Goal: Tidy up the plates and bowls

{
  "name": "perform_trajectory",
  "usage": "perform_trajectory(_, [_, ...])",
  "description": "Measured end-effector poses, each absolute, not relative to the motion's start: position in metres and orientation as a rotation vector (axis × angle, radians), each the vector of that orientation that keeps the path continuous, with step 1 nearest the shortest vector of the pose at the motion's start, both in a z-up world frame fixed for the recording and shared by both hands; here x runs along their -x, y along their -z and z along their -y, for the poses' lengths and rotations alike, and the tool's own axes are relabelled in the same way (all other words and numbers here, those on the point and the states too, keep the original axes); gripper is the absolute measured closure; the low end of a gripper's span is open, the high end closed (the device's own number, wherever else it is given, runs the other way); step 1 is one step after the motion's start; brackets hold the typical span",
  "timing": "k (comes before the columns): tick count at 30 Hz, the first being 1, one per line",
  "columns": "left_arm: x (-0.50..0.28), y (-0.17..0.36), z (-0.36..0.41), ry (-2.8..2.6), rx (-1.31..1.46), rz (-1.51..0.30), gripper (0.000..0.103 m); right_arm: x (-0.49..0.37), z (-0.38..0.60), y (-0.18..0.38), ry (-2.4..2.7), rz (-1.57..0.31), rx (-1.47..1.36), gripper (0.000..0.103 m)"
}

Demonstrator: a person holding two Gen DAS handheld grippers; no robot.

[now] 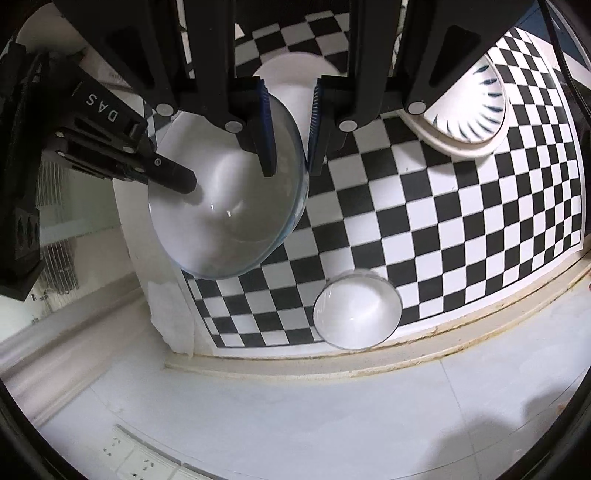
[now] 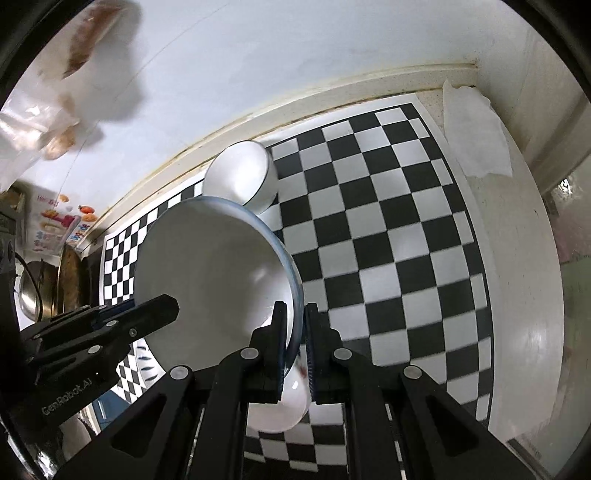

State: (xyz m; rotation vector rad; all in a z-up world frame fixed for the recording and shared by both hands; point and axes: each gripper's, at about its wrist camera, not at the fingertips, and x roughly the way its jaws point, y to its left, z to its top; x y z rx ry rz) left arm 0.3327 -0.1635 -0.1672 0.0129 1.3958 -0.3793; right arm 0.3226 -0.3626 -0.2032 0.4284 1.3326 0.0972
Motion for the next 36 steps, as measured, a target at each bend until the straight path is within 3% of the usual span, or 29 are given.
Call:
perform_trajectory(13, [-0.273, 0.21, 0.132, 0.373, -0.014, -1.504, 0.088, -0.265, 0.325, 0.228, -0.101, -1.411, -0.415, 0.092])
perform_trajectory(24, [-0.266, 0.259, 0.131, 0.339, -0.052, -1.591, 0.088, -0.254, 0.309, 0.281, -0.066, -1.507, -0.378, 0.092])
perform_trajectory(36, [-0.267, 0.274, 0.138, 0.312, -0.134, -1.603, 0.088, -0.254, 0.299, 0.295, -0.053, -1.557, -0.339, 0.091])
